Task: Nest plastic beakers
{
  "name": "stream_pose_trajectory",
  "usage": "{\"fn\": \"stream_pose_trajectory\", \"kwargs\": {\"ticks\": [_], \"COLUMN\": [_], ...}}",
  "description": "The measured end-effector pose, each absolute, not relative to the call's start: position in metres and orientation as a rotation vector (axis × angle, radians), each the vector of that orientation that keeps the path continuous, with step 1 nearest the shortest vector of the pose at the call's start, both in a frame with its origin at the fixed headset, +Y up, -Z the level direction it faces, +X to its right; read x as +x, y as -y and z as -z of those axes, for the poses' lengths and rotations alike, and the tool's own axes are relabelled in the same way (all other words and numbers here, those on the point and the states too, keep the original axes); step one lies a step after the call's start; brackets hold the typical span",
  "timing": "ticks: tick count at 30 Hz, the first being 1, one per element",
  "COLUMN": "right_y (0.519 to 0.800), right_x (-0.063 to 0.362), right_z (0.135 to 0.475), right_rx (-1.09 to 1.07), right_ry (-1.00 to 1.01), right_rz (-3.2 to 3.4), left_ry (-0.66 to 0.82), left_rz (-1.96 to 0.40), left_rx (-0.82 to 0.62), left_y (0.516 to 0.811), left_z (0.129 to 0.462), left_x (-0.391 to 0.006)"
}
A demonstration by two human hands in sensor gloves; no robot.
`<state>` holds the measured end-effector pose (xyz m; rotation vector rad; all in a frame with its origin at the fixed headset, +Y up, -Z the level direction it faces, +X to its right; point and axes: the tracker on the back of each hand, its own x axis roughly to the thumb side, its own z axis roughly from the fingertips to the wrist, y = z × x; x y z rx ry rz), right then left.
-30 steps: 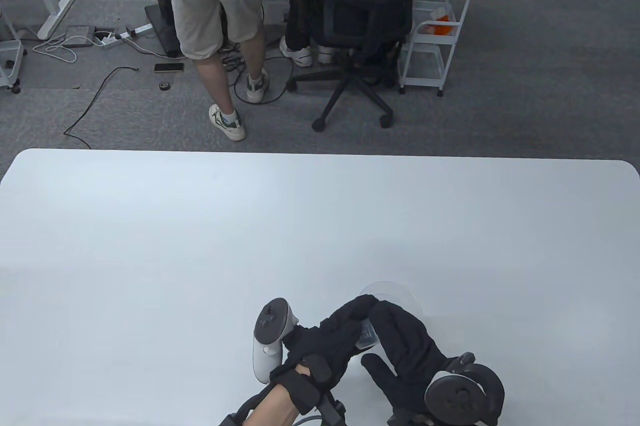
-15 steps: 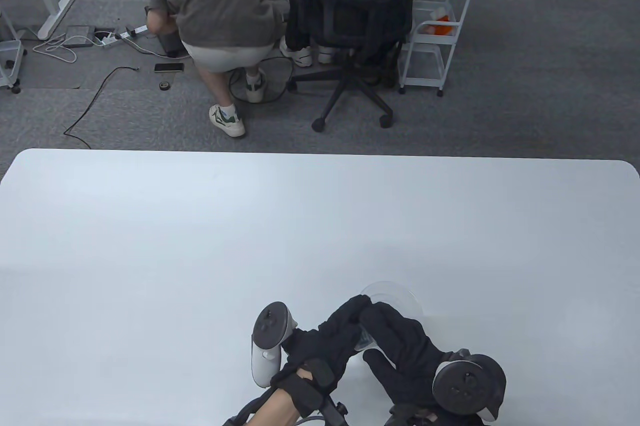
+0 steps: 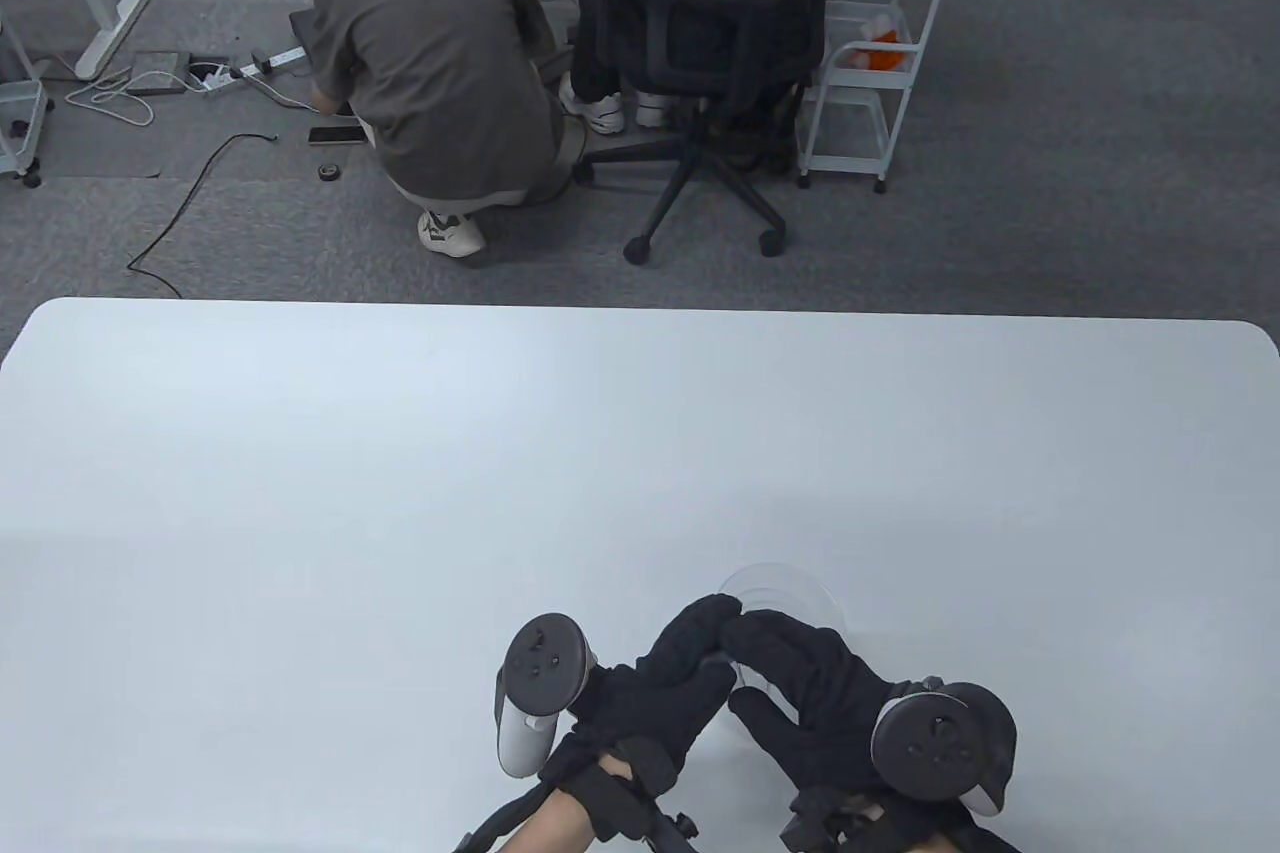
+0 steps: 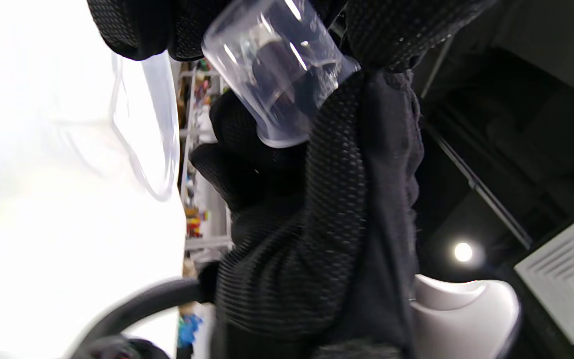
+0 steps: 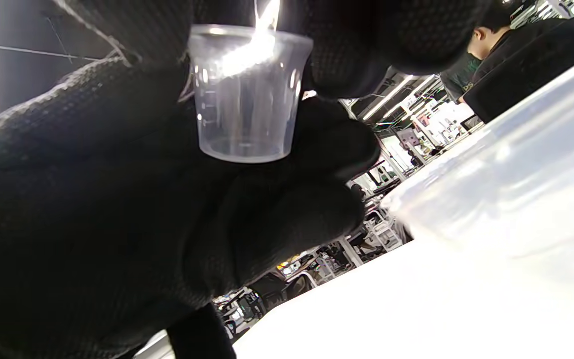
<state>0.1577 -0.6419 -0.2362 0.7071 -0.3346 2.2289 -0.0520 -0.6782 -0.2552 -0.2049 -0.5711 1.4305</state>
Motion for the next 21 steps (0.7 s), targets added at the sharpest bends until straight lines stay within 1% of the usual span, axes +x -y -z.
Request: {"fn": "stream_pose_trajectory", "kwargs": {"ticks": [7,10,13,16,21], "right_y": [0.635,0.636,0.638,0.641,0.648], "right_x": [0.168,0.169,0.167,0.163,0.156], "right_z": [0.247,0.253,0.258,0.262,0.267], "right_rx": [0.608,0.571,0.527,0.504,0.461], "right_ry": [0.419,0.397,0.385,0.339,0.303], "right_rz": [-2.401,-2.496,-2.614,-2.750,-2.865], "left_ry": [0.518,0.482,0.462,0.449,0.438], "left_rz": [-1.098,-0.936,-0.780,-0.718,-0.714], "left_rx": [-0.007,0.073,0.120,0.133,0.131], "left_y": [0.676,0.680,0.684,0.688,0.692], "left_z": [0.257,0.257,0.258,0.259,0.260], "left_x": [-0.069,-0.072,-0.073,-0.073,-0.075]}}
